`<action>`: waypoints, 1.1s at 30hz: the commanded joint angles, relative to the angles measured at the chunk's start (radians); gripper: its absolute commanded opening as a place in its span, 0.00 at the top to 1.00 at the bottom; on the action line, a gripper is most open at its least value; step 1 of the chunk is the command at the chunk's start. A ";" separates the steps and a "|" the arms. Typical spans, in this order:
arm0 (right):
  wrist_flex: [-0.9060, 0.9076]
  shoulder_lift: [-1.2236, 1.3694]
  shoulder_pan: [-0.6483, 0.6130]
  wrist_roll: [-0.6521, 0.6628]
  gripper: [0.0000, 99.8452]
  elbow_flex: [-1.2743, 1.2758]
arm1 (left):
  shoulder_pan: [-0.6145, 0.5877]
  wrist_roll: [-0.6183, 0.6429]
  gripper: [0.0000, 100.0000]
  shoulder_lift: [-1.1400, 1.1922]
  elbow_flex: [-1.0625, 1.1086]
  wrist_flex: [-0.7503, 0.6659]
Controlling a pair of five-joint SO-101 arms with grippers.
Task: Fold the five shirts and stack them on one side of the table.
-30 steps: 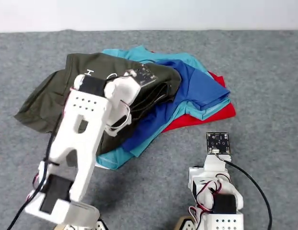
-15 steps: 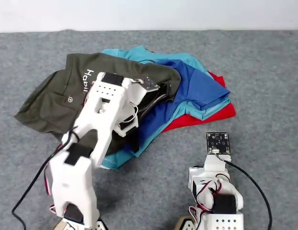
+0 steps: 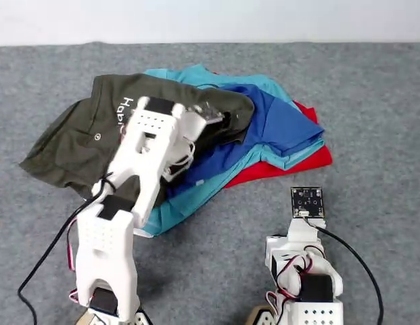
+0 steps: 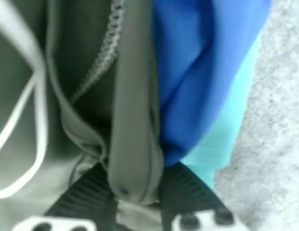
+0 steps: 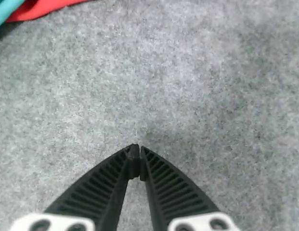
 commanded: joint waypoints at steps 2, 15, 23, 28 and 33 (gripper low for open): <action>0.004 -0.007 0.001 0.009 0.99 0.015 | -0.041 -0.011 1.00 -0.295 -0.047 0.031; 0.004 -0.007 0.001 0.009 0.99 0.015 | -0.505 -0.017 1.00 -0.832 -0.047 -0.009; 0.004 -0.007 0.001 0.009 0.99 0.015 | -0.961 -0.048 1.00 -0.902 -0.045 -0.178; 0.004 -0.007 0.001 0.009 0.99 0.015 | -1.162 -0.048 1.00 -0.902 -0.045 -0.305; 0.004 -0.007 0.001 0.009 0.99 0.015 | -1.284 -0.046 1.00 -0.902 -0.042 -0.390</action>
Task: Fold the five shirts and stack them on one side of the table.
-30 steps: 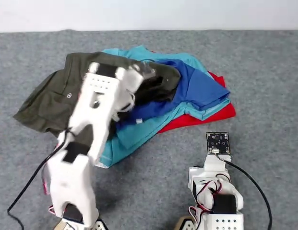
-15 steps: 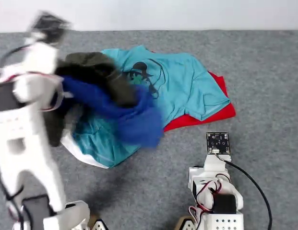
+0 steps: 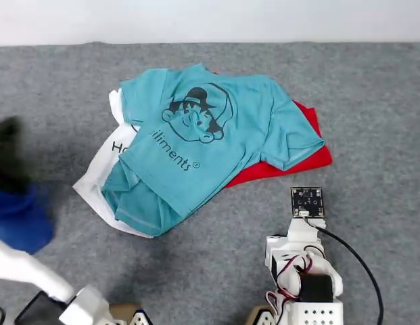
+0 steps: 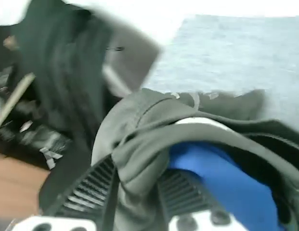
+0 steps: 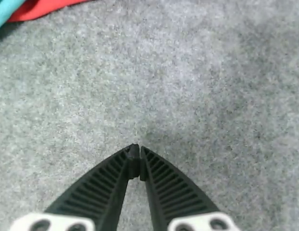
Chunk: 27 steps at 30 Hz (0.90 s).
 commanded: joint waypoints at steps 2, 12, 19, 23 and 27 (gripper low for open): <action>0.004 -0.007 0.001 0.009 0.99 0.015 | -0.074 -0.012 1.00 -0.046 -0.027 -0.058; 0.004 -0.007 0.001 0.009 0.99 0.015 | -0.021 -0.052 0.69 -0.055 0.165 0.028; 0.004 -0.007 0.001 0.009 0.99 0.015 | 0.133 -0.095 0.64 -0.061 0.163 0.170; 0.004 -0.007 0.001 0.009 0.99 0.015 | 0.354 -0.057 0.64 -0.094 0.170 0.258; 0.004 -0.007 0.001 0.009 0.99 0.015 | 0.655 0.063 0.64 -0.080 0.182 0.322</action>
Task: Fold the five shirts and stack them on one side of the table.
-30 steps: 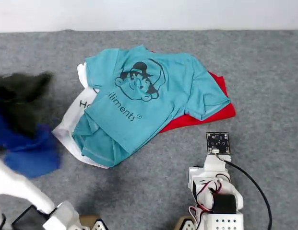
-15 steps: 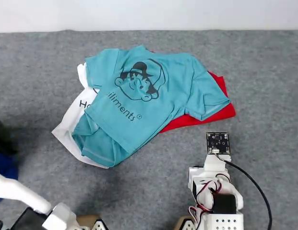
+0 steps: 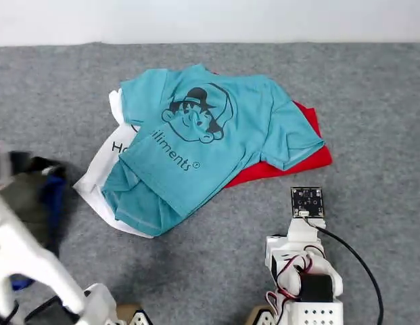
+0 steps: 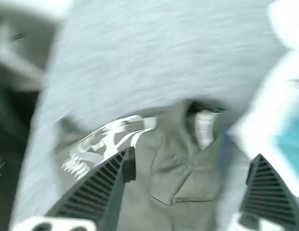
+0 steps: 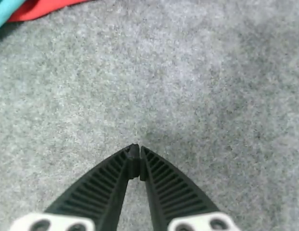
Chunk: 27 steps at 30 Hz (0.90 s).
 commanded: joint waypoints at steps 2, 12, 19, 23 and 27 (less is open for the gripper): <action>0.004 -0.007 0.001 0.009 0.99 0.015 | 0.358 0.133 0.64 0.023 0.035 0.034; 0.004 -0.007 0.001 0.009 0.99 0.015 | 0.727 0.172 0.64 0.462 0.120 -0.011; 0.004 -0.007 0.001 0.009 0.99 0.015 | 0.770 0.172 0.64 0.761 0.120 -0.144; 0.004 -0.007 0.001 0.009 0.99 0.015 | 0.802 0.198 0.64 0.891 0.120 -0.163; 0.004 -0.007 0.001 0.009 0.99 0.015 | 0.810 0.239 0.69 0.979 0.119 -0.210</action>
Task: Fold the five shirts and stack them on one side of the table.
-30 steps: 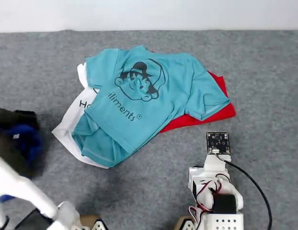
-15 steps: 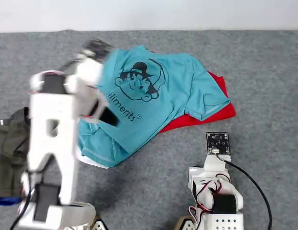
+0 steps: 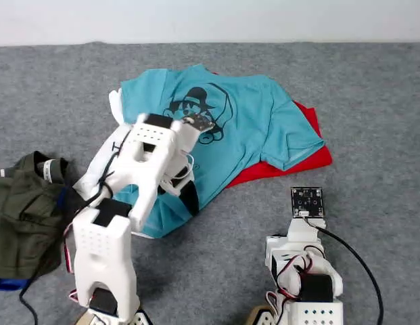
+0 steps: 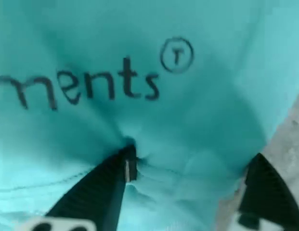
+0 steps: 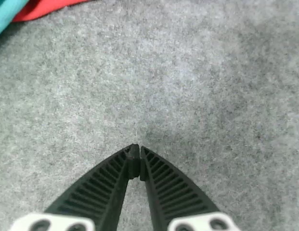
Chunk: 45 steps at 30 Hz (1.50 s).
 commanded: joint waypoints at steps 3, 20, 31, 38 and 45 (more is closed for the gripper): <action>0.004 -0.007 0.001 0.009 0.99 0.015 | 0.018 -0.037 0.83 0.041 -0.001 -0.055; 0.004 -0.007 0.001 0.009 0.99 0.015 | -0.170 -0.006 1.00 -0.637 -0.387 0.181; 0.004 -0.007 0.001 0.009 0.99 0.015 | -0.749 -0.008 1.00 -0.713 -0.727 0.178; 0.004 -0.007 0.001 0.009 0.99 0.015 | -1.028 -0.005 1.00 -0.713 -0.789 0.112; 0.004 -0.007 0.001 0.009 0.99 0.015 | -1.073 -0.020 0.97 -0.720 -0.618 0.112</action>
